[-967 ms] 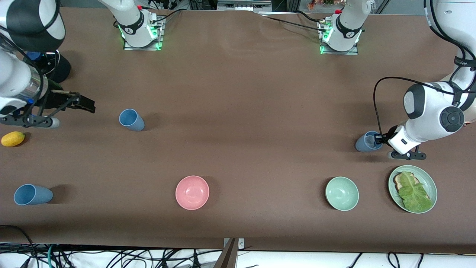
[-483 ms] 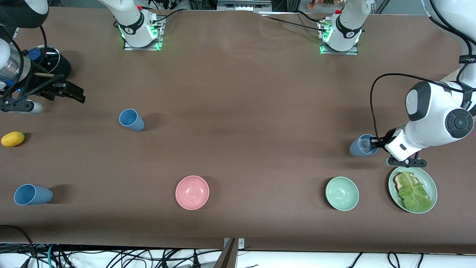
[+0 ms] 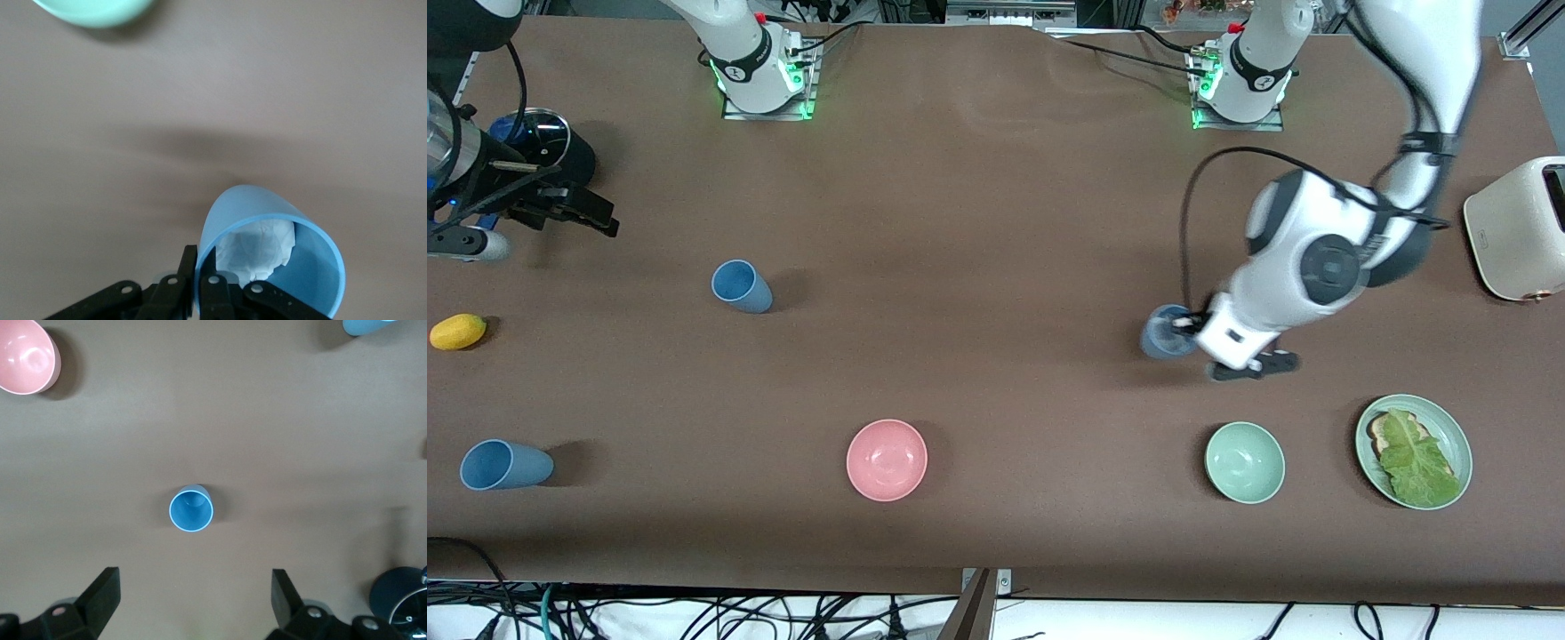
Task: Stack blue cups with both arms
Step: 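Carry the tissue cup with the left gripper to the table middle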
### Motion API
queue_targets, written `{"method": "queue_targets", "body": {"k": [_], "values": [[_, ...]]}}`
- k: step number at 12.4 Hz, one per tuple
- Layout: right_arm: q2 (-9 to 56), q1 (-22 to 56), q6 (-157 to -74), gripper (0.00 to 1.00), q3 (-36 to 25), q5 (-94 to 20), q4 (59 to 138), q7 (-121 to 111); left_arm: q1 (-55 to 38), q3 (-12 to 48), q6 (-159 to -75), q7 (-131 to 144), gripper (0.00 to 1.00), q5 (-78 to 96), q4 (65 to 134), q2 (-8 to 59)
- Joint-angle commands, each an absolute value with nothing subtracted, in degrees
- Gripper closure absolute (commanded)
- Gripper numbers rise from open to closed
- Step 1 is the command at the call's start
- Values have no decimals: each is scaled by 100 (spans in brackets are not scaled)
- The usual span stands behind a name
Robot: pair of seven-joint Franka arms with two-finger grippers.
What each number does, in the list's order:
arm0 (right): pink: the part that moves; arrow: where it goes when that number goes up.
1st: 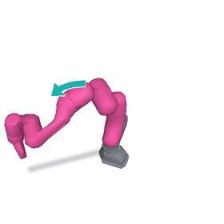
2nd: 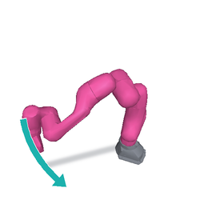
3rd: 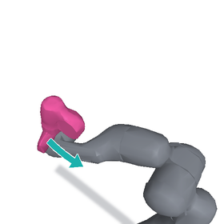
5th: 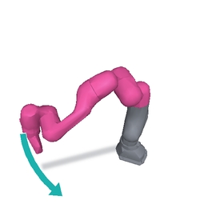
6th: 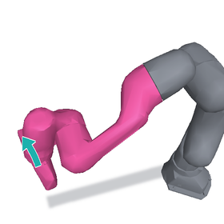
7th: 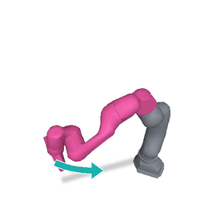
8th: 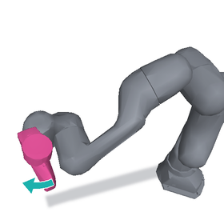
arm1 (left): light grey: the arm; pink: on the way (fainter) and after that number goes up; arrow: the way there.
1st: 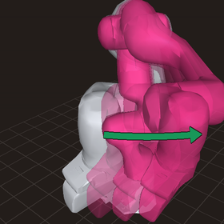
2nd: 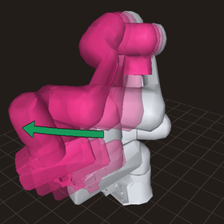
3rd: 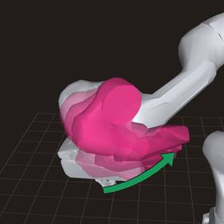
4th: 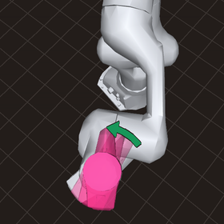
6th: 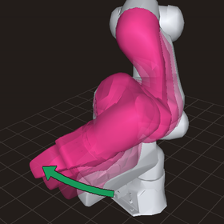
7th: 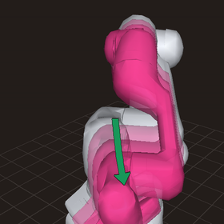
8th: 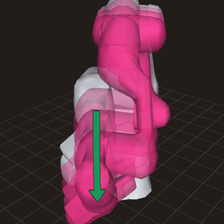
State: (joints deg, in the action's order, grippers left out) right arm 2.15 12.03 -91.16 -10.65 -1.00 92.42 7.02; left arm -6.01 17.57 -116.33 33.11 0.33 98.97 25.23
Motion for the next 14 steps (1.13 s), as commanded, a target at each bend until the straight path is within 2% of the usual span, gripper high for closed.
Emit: {"method": "queue_targets", "body": {"k": [1,4,6,9,13,14], "values": [[202,1230,-8843,0,-993,-115,8992,729,-1245,1679,-11671,3996,100,219,9477,2968],[351,1160,-8824,0,-1037,-149,8991,651,-1870,1670,-11724,4771,100,211,8720,3620],[447,1151,-8824,0,-1055,-114,9079,581,-2029,1679,-12039,4790,100,229,8666,3726],[948,1046,-8780,0,-1160,-149,9175,-114,-2249,1679,-12155,4772,100,255,8727,3797],[774,905,-10157,0,-1380,-307,10570,-114,-2382,1679,-12164,4738,100,194,8745,3973],[678,905,-10386,0,-1380,-308,10843,-114,-2382,1679,-12147,4737,81,185,8745,3964]]}}
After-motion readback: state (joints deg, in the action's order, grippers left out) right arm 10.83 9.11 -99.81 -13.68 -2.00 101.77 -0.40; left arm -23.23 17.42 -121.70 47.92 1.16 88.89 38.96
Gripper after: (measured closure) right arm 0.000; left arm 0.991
